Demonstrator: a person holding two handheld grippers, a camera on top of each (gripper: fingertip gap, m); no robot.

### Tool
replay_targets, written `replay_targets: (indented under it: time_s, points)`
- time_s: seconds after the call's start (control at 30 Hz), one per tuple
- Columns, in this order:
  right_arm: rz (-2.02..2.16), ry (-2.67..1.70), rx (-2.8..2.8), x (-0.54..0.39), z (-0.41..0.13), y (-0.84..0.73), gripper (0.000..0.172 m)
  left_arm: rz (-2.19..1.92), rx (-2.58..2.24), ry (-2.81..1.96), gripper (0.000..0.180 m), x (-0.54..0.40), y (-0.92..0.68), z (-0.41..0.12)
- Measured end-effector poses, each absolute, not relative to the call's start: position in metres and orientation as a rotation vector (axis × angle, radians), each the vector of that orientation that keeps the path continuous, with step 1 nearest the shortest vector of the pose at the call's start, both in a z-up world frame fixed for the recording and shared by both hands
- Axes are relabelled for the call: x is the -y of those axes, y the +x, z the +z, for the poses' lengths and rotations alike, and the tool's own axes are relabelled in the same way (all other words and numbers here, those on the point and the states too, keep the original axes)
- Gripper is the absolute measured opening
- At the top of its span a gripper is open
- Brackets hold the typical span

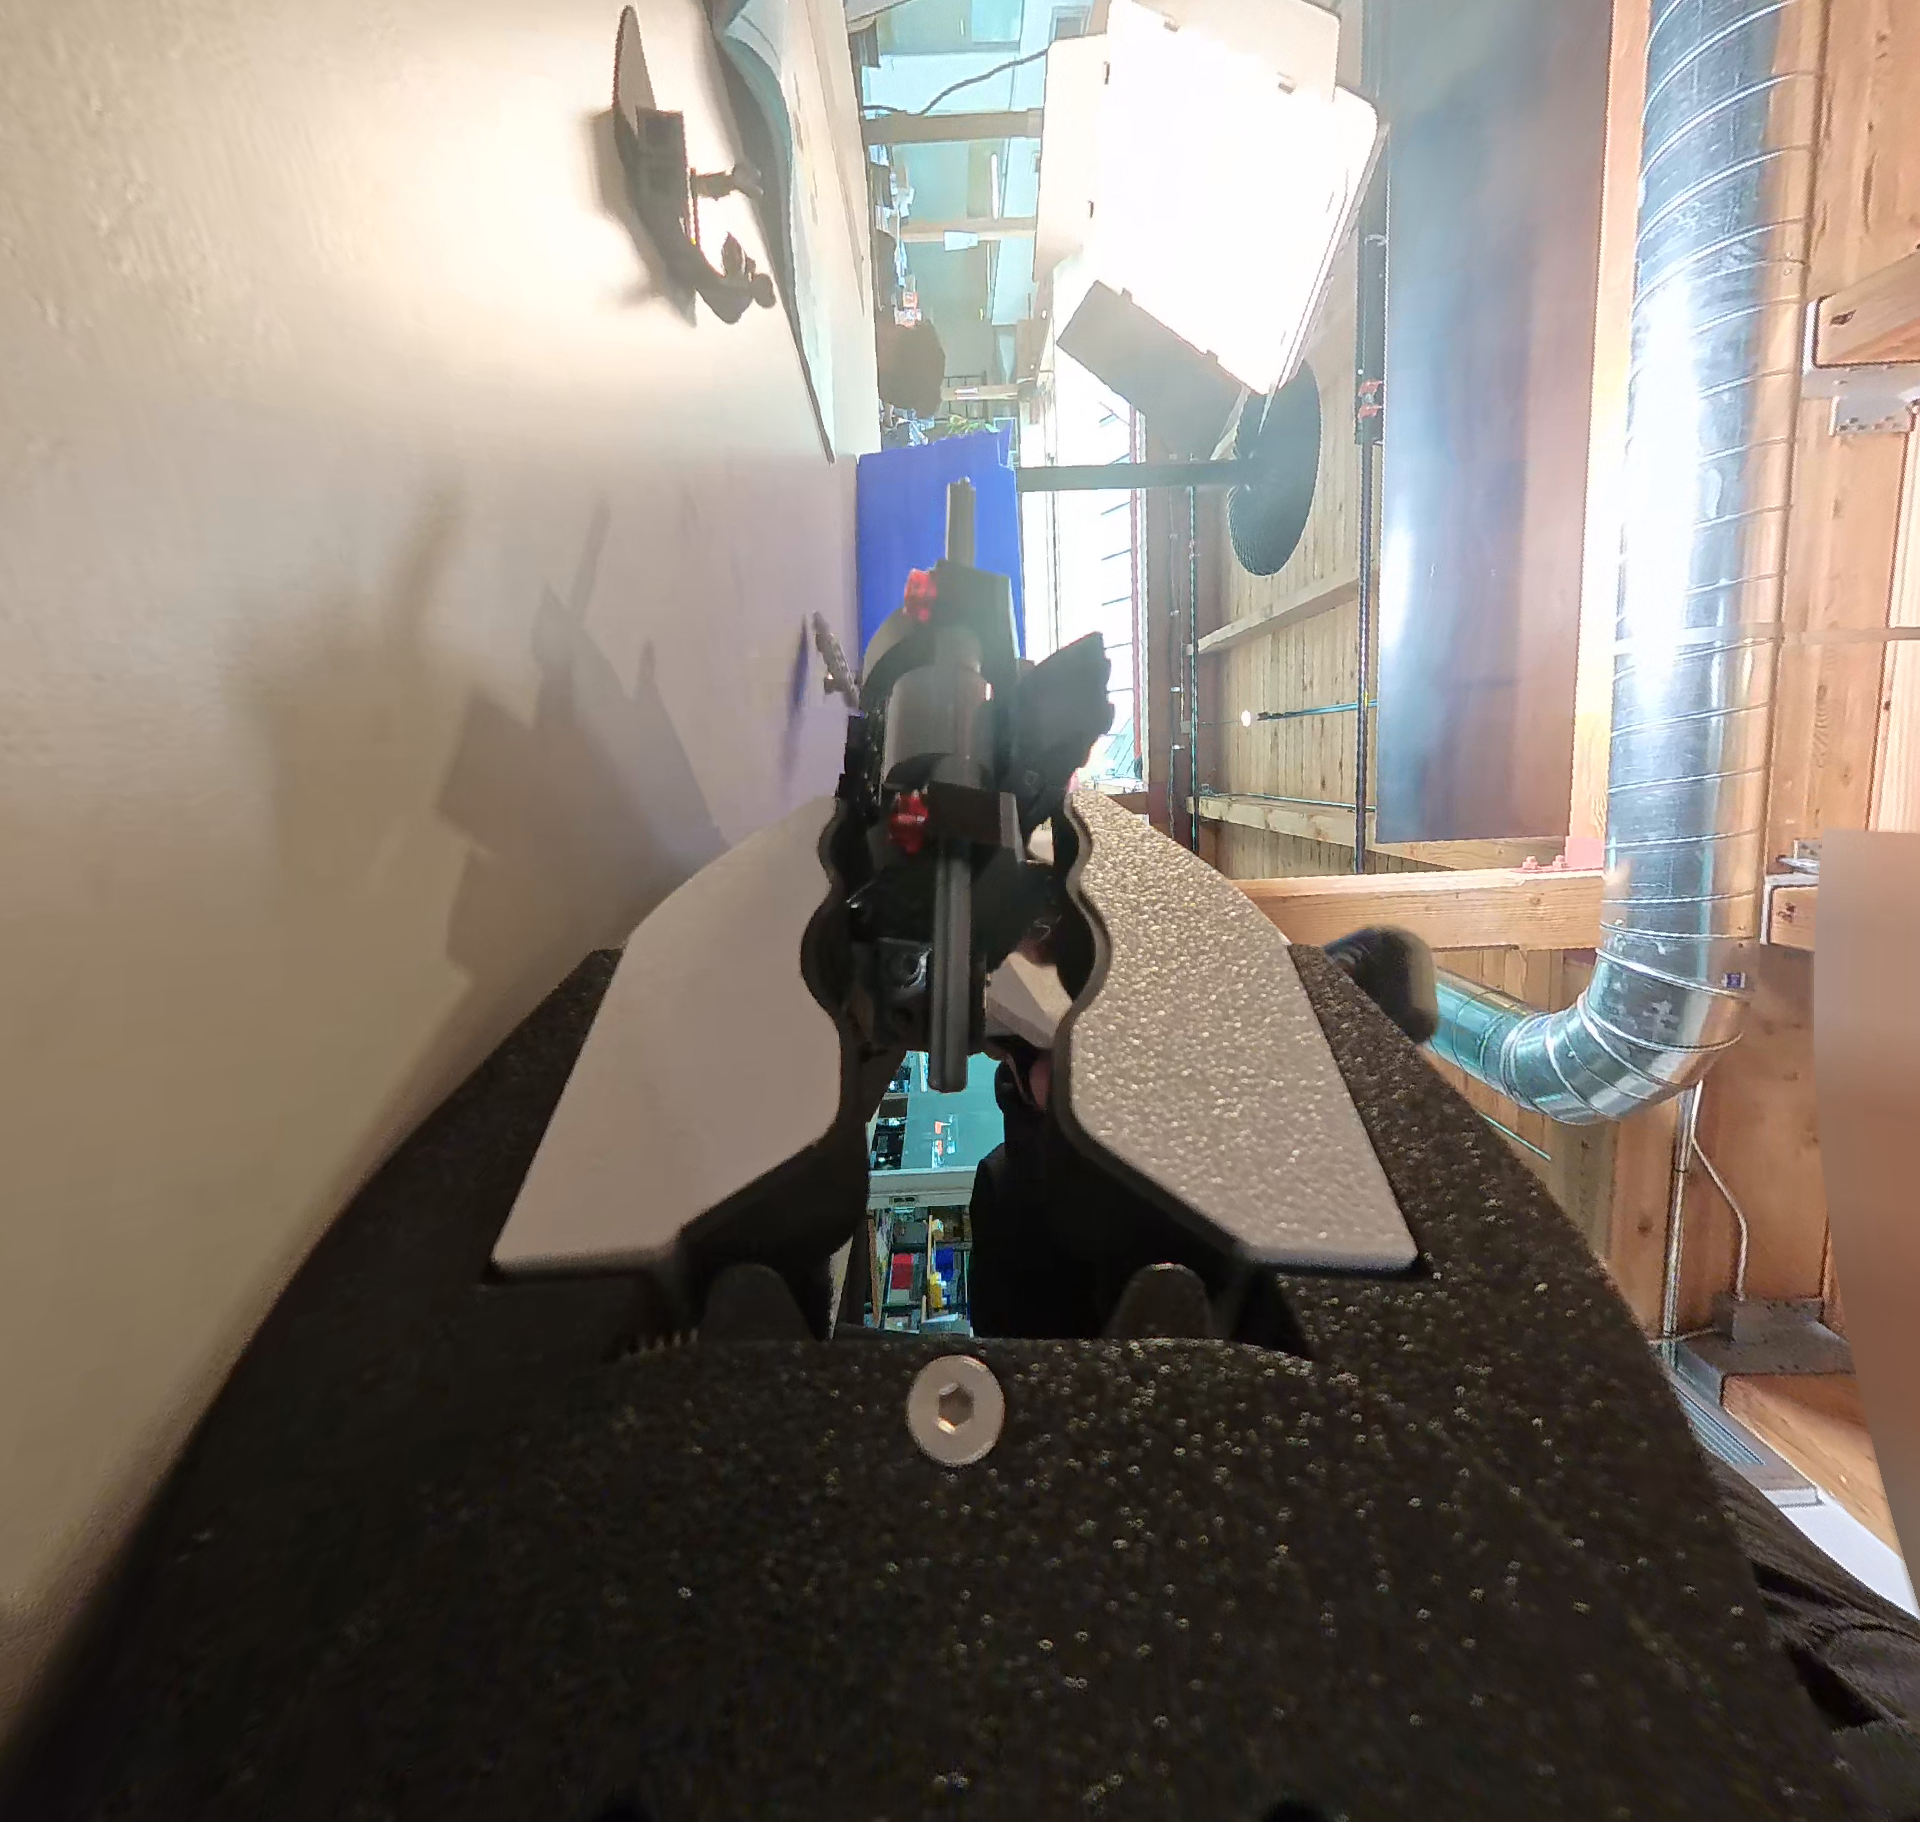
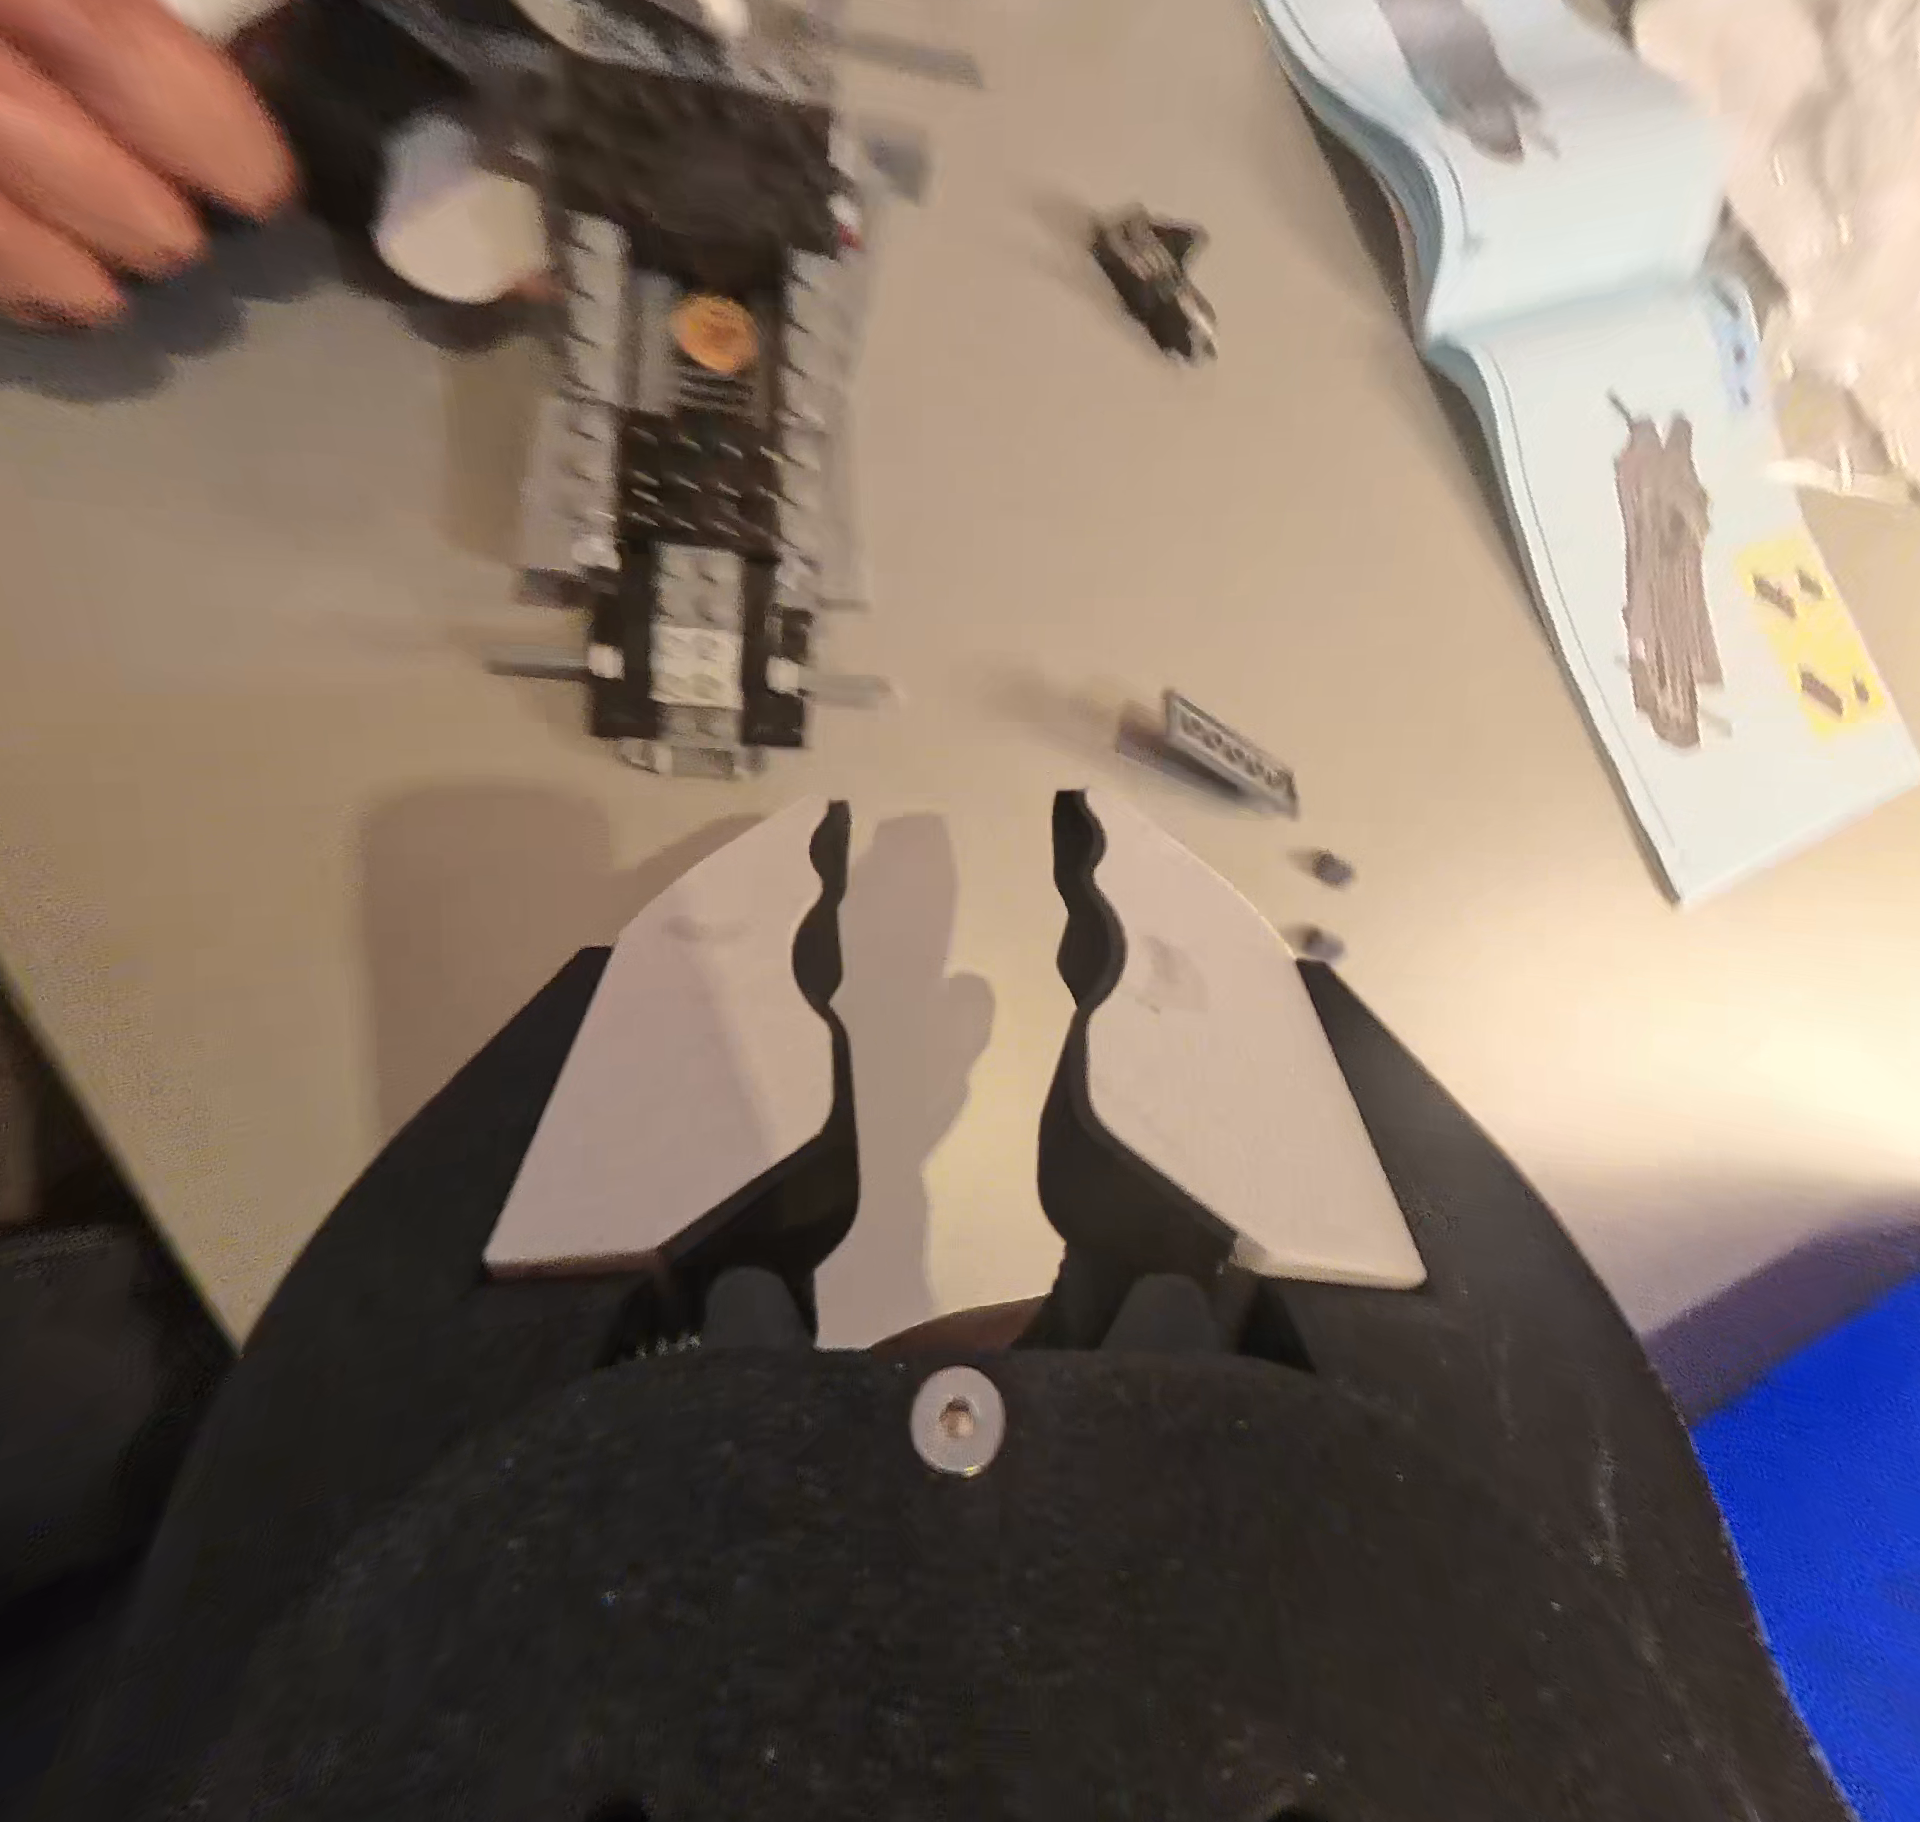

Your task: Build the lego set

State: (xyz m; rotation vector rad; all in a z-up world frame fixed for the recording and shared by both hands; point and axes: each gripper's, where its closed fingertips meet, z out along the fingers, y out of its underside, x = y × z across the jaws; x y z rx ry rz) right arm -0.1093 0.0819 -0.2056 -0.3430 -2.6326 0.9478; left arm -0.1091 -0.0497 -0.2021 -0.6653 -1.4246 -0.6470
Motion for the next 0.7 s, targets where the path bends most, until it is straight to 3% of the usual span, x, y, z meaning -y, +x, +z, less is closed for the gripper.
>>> replay_targets:
  time_s: [0.2, 0.5, 0.6, 0.7]
  points:
    - [0.758, -0.541, 2.658, -0.110, -0.232, -0.155, 0.036, -0.640, 1.415, -0.683, 0.036, 0.051, -0.112, -0.202]
    - [0.660, -0.936, 2.808, -0.088, -0.254, -0.189, 0.055, -0.623, 1.405, -0.673, 0.036, 0.054, -0.114, -0.201]
    - [0.569, -0.950, 2.771, -0.085, -0.259, -0.201, 0.053, -0.619, 1.402, -0.669, 0.036, 0.055, -0.114, -0.201]
    - [0.549, -0.913, 2.759, -0.079, -0.258, -0.209, 0.027, -0.618, 1.399, -0.666, 0.036, 0.056, -0.114, -0.201]
